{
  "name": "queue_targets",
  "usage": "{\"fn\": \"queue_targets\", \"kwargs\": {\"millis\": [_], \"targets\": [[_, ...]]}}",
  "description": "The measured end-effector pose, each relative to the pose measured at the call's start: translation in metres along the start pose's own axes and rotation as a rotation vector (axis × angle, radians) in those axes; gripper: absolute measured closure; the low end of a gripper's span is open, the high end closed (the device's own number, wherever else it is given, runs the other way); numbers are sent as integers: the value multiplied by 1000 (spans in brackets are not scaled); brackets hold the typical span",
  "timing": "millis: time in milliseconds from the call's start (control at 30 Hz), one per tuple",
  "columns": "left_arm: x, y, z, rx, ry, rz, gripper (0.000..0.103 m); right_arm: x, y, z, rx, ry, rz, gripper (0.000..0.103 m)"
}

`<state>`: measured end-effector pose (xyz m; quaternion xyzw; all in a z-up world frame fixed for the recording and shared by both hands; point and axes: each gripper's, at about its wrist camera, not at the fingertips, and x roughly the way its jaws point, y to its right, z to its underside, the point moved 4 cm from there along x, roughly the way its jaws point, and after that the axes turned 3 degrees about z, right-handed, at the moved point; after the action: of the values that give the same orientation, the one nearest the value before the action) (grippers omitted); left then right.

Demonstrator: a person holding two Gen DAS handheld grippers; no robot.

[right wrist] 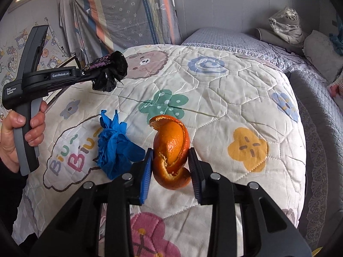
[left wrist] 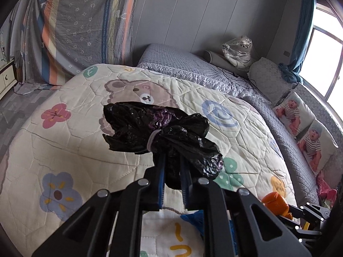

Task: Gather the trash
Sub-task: 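Grasp the black plastic bag with the left tool while the right tool grasps the orange peel, then carry the black bag and orange peel over the yellow-rimmed bin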

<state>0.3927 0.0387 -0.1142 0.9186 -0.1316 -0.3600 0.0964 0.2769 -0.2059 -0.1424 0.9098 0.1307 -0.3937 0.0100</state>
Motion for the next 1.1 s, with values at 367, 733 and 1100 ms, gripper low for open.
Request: {"fn": "queue_targets", "kwargs": {"millis": [367,733,1100], "targets": [[-58,-1,10,78,109,-63,91,-35,6,7,25,61,26,72],[-91,36,29,125,144,5,91,-66,19,16,71,116,58,72],[-107,104,47,212,153,107,91,-105,42,31,115,178,100,72]]}}
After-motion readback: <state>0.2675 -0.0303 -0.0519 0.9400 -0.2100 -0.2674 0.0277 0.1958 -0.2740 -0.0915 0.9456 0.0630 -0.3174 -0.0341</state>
